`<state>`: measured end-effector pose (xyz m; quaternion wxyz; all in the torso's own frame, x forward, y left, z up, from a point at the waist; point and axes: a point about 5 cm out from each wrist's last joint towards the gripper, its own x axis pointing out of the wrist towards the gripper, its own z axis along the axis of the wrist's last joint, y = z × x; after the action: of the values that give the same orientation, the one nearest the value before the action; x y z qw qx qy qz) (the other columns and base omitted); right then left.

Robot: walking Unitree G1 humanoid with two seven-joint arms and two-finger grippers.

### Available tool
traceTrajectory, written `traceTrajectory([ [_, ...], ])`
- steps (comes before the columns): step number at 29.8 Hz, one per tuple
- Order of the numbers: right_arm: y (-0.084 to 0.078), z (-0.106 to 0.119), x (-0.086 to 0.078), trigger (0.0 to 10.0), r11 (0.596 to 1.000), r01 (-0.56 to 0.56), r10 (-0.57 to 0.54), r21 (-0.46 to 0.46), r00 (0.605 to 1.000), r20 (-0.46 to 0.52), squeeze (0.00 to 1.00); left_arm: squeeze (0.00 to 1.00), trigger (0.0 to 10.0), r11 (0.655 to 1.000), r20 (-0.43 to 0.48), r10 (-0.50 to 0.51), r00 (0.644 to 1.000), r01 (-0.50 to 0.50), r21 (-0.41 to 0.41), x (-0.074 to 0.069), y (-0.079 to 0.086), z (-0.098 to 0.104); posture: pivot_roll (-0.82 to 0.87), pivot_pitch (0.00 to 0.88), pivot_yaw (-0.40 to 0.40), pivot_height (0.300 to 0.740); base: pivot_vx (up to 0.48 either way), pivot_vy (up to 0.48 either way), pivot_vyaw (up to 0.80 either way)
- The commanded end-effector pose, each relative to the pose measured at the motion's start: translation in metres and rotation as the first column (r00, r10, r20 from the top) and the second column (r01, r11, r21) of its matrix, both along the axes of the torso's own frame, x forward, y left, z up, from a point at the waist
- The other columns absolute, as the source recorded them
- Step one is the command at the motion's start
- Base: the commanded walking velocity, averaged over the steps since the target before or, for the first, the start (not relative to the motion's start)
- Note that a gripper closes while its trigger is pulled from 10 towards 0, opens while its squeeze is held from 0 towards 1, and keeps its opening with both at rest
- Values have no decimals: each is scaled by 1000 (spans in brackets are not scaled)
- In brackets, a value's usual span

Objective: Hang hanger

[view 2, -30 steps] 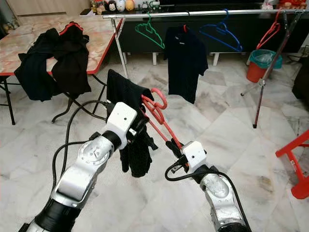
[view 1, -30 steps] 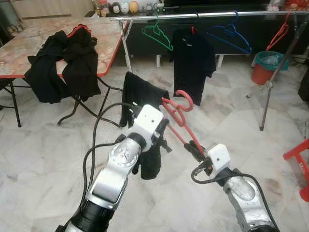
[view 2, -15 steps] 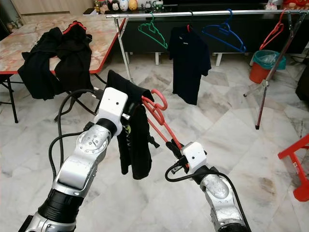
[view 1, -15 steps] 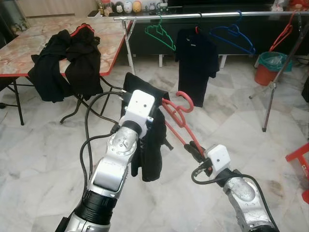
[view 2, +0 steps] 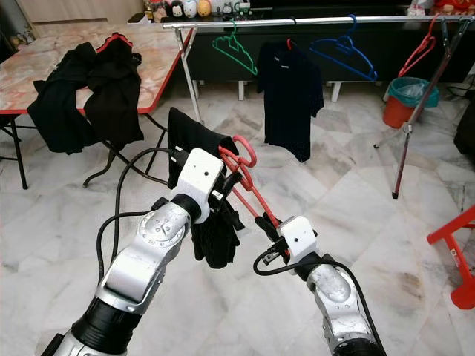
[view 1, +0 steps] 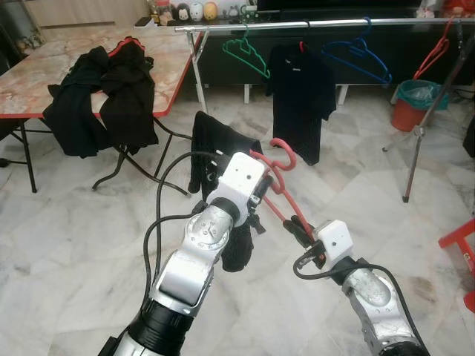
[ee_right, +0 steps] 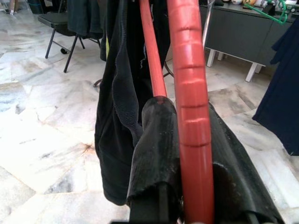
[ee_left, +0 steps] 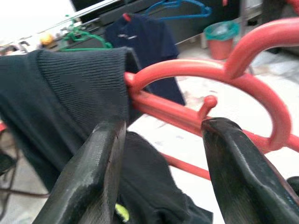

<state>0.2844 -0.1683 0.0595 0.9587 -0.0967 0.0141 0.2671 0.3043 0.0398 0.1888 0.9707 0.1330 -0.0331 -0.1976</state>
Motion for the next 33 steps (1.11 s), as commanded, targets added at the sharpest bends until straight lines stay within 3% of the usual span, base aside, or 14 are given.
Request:
traceTrajectory([
  [1, 4, 14, 6, 10000, 1000, -12, 10, 19, 997, 80, 0, 0, 10000, 993, 3, 105, 994, -105, 51, 7, 16, -3, 6, 19, 81, 740, 0, 0, 0],
  [8, 5, 15, 6, 10000, 1000, -17, 15, 23, 996, 85, 0, 0, 10000, 983, 6, 179, 984, -179, 43, 10, 26, -4, 6, 20, 80, 740, 0, 0, 0],
  [12, 6, 15, 6, 10000, 999, -20, 18, 27, 996, 85, 0, 0, 10000, 981, 6, 182, 983, -182, 60, 11, 23, -7, 5, 20, 78, 740, 0, 0, 0],
  [23, 6, 14, 5, 10000, 999, -21, 18, 28, 997, 81, 0, 0, 10000, 991, 5, 130, 991, -130, 12, 8, 14, -2, 6, 22, 77, 740, 0, 0, 0],
  [25, 8, 15, 7, 10000, 999, -27, 24, 31, 996, 80, 0, 0, 10000, 994, 10, 106, 994, -106, 8, 5, 5, -1, 6, 22, 77, 740, 0, 0, 0],
  [33, 9, 15, 7, 10000, 999, -32, 30, 33, 996, 80, 0, 0, 10000, 987, 28, 159, 987, -159, 11, 8, 8, 0, 7, 22, 72, 740, 0, 0, 0],
])
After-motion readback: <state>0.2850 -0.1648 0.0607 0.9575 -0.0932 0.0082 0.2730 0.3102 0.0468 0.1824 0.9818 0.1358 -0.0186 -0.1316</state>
